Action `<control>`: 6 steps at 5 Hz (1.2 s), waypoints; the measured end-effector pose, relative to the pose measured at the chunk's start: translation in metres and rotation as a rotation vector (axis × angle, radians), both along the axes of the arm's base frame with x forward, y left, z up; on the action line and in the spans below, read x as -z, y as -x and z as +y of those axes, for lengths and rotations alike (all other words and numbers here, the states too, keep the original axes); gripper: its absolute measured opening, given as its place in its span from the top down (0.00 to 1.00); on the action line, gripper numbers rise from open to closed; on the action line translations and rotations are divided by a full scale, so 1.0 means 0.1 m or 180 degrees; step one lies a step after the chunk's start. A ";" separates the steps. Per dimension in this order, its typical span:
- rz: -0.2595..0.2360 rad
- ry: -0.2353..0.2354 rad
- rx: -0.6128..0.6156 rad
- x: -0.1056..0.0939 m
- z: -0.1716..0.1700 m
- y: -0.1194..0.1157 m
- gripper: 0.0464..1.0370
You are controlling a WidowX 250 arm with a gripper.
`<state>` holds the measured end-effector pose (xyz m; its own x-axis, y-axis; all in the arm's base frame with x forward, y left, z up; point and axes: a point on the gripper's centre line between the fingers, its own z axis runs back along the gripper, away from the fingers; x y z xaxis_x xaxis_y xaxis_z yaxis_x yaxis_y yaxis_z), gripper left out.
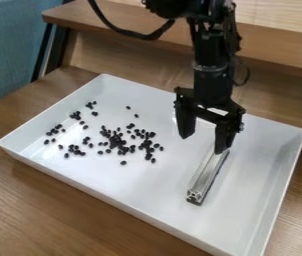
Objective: Sweep into pile
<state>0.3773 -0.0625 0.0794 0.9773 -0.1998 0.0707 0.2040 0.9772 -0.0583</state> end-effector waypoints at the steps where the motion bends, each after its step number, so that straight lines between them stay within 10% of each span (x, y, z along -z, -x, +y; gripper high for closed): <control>1: 0.0019 0.0019 -0.0100 0.09 -0.01 0.00 0.04; 4: 0.0091 0.0055 -0.0056 0.31 -0.21 0.03 0.04; 6: 0.0085 0.0036 -0.0116 0.49 -0.25 0.06 0.37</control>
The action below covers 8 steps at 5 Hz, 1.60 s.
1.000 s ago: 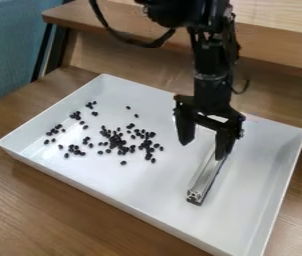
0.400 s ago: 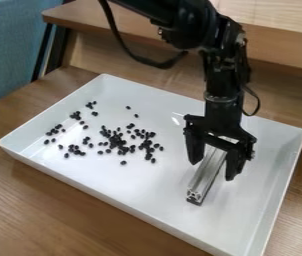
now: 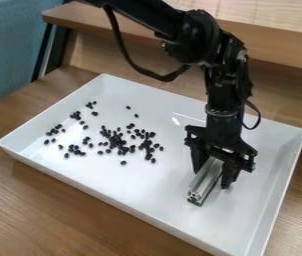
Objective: Sweep into pile
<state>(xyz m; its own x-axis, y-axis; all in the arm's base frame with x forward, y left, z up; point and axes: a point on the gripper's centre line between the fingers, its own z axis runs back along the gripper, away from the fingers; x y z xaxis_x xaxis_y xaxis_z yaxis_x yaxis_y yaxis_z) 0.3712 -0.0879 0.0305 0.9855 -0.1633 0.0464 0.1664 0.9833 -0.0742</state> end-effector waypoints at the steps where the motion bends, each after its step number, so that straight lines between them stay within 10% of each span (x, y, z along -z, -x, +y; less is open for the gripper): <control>1: -0.0006 -0.0063 0.0070 0.03 0.04 0.03 0.64; 4: 0.0082 -0.0349 0.0381 0.02 0.76 0.26 0.64; 6: -0.0332 -0.0187 0.0551 0.02 1.04 0.24 0.64; 8: -0.0389 -0.0316 0.0507 0.01 1.33 0.18 0.64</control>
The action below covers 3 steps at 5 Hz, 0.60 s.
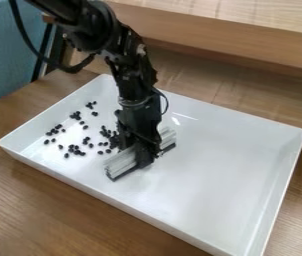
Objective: Sweep into pile
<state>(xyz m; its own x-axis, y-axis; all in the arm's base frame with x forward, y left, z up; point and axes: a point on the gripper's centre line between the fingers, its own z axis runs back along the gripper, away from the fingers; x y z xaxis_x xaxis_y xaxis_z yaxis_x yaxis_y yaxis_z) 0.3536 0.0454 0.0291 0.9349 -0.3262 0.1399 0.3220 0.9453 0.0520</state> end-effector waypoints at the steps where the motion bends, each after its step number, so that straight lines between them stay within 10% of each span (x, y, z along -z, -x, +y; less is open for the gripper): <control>1: -0.0008 -0.0079 -0.0020 0.00 0.13 -0.04 0.64; 3: 0.0008 -0.0160 -0.0108 0.00 0.35 -0.11 0.64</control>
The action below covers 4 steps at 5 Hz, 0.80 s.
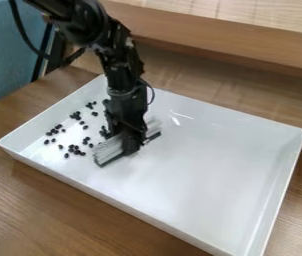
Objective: Sweep into pile
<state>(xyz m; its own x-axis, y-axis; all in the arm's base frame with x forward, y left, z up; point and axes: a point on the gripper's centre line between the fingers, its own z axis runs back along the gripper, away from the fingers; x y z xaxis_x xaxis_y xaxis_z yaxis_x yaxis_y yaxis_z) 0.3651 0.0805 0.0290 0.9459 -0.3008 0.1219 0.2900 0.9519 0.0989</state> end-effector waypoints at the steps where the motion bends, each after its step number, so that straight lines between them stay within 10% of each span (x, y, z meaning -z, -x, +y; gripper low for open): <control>1: 0.0008 0.0009 -0.0100 0.00 0.12 -0.03 0.64; 4: 0.0070 -0.0126 -0.0212 -0.04 0.55 0.00 0.64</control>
<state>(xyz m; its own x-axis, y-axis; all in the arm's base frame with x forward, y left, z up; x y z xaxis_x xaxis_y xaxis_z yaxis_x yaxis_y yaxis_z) 0.3654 0.1355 0.0326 0.9663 -0.2413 0.0900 0.2287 0.9646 0.1312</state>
